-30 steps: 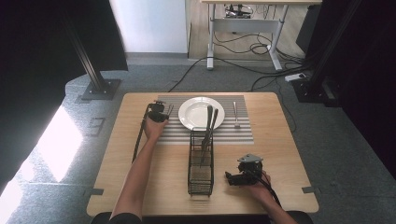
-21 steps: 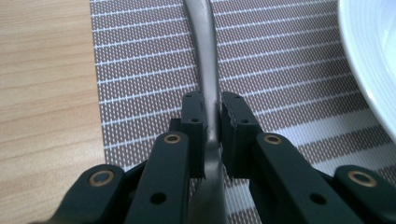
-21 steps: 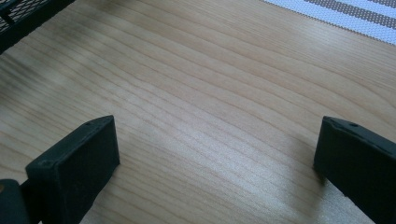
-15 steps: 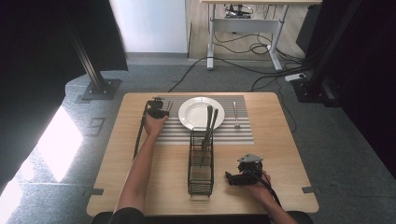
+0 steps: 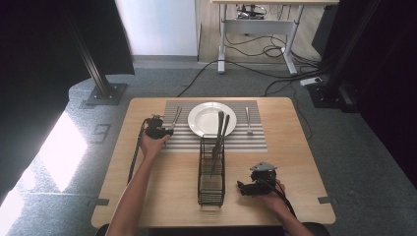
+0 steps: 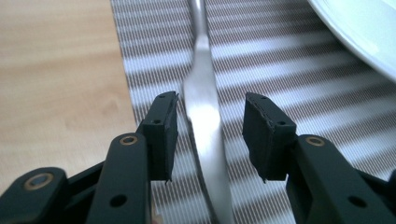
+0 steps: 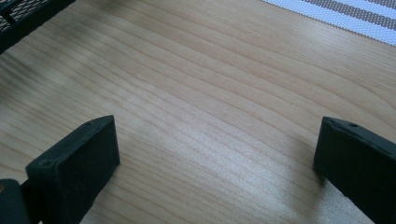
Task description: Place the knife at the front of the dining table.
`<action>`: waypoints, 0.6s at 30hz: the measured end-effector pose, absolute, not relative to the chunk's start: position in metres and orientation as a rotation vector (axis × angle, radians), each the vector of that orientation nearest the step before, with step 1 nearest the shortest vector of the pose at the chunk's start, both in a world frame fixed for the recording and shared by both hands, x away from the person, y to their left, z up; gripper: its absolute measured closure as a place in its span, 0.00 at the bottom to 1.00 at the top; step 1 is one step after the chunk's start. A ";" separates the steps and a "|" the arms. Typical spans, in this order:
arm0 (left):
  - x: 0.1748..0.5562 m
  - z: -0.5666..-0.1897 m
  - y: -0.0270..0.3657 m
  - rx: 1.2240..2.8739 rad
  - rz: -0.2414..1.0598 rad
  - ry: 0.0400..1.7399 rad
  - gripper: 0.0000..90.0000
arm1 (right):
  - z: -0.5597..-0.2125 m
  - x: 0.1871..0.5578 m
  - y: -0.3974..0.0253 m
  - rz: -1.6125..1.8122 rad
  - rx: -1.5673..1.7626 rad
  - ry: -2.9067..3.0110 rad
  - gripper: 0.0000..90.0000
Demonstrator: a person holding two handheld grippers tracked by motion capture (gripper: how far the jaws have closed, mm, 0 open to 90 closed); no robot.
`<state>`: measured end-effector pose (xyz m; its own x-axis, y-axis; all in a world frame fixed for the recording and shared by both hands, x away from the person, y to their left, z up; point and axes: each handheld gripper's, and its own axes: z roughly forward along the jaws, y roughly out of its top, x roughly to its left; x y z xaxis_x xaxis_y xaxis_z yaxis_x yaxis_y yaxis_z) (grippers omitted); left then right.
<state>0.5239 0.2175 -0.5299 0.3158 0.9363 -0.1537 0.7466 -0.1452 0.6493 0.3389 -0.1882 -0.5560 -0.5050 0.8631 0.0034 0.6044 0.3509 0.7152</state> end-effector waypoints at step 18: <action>0.503 -0.534 0.202 2.032 0.429 1.422 0.62 | -0.556 0.338 -0.188 0.945 1.292 2.242 0.00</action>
<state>0.5031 0.2017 -0.5335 0.3693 0.9258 -0.0808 0.7265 -0.2334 0.6463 0.3385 -0.1880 -0.5559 -0.5023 0.8647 0.0026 0.6055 0.3496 0.7149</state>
